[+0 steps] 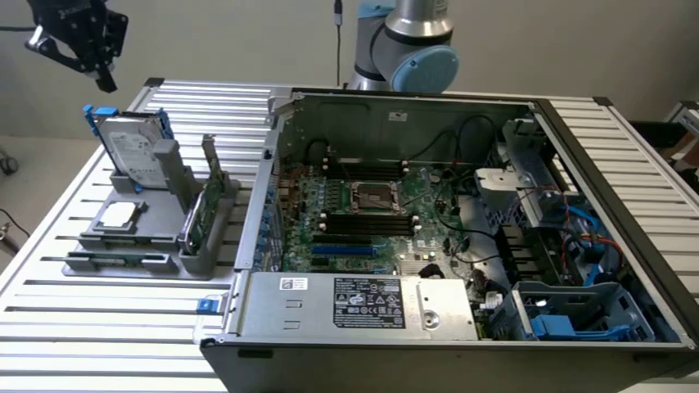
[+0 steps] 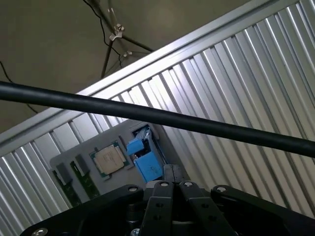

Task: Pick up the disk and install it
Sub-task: 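Pick up the disk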

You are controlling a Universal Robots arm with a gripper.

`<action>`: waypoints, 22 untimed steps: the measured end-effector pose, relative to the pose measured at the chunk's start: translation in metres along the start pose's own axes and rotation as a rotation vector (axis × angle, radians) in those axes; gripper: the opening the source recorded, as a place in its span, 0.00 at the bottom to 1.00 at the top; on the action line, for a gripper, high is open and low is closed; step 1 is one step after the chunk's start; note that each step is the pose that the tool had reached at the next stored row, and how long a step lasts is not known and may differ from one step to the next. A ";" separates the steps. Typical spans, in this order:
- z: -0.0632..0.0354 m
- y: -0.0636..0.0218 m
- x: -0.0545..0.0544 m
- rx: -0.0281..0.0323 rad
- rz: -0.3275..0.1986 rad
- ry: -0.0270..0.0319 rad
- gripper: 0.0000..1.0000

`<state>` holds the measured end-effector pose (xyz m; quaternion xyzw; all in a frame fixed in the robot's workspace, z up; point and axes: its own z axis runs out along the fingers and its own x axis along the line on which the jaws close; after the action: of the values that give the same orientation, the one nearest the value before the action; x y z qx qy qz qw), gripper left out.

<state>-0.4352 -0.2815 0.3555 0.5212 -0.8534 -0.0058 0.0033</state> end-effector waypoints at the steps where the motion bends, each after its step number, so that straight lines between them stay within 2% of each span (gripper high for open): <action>1: 0.0003 0.0000 0.000 -0.0005 -0.014 0.0009 0.11; 8: 0.0025 0.0000 0.000 -0.0030 -0.127 0.0081 0.11; 11: 0.0032 0.0000 0.000 -0.0023 -0.178 0.0139 0.11; 18: 0.0039 -0.0001 0.000 0.0019 -0.289 0.0353 0.11; 22: 0.0042 0.0000 0.000 0.0062 -0.345 0.0517 0.11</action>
<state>-0.4352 -0.2815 0.3513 0.6599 -0.7510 0.0098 0.0225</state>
